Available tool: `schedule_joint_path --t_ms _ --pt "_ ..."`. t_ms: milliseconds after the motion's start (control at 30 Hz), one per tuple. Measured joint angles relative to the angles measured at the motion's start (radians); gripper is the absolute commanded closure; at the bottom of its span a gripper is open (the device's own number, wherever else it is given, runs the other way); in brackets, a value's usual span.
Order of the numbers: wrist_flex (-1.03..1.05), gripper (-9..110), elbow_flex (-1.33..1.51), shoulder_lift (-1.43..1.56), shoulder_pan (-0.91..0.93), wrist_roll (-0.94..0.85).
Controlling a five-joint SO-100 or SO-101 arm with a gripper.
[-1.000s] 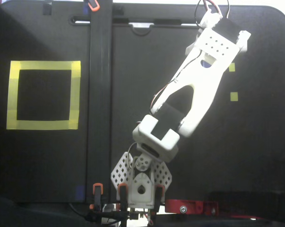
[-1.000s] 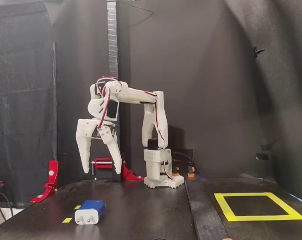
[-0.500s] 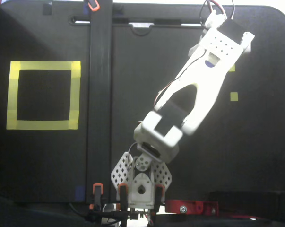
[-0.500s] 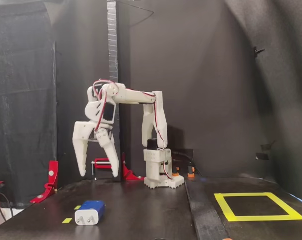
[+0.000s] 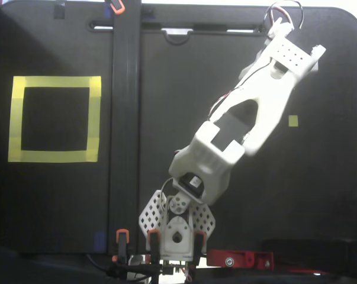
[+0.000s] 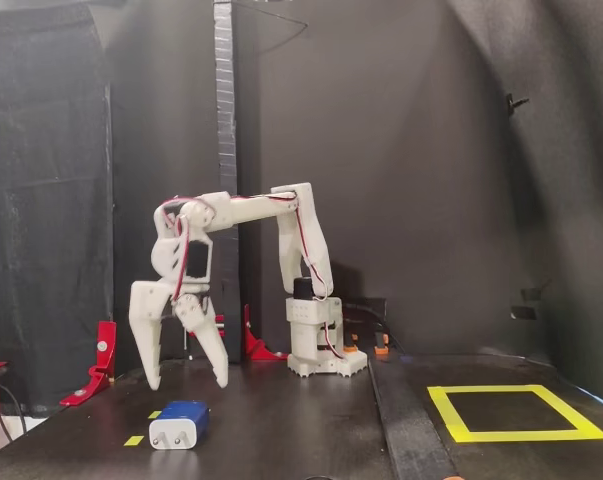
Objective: Grasp the block and place it in the designated area.
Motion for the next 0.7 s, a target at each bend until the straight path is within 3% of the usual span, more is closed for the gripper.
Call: schedule_joint_path --t_ms 700 --pt "-0.115 67 -0.002 -0.183 -0.017 -0.005"
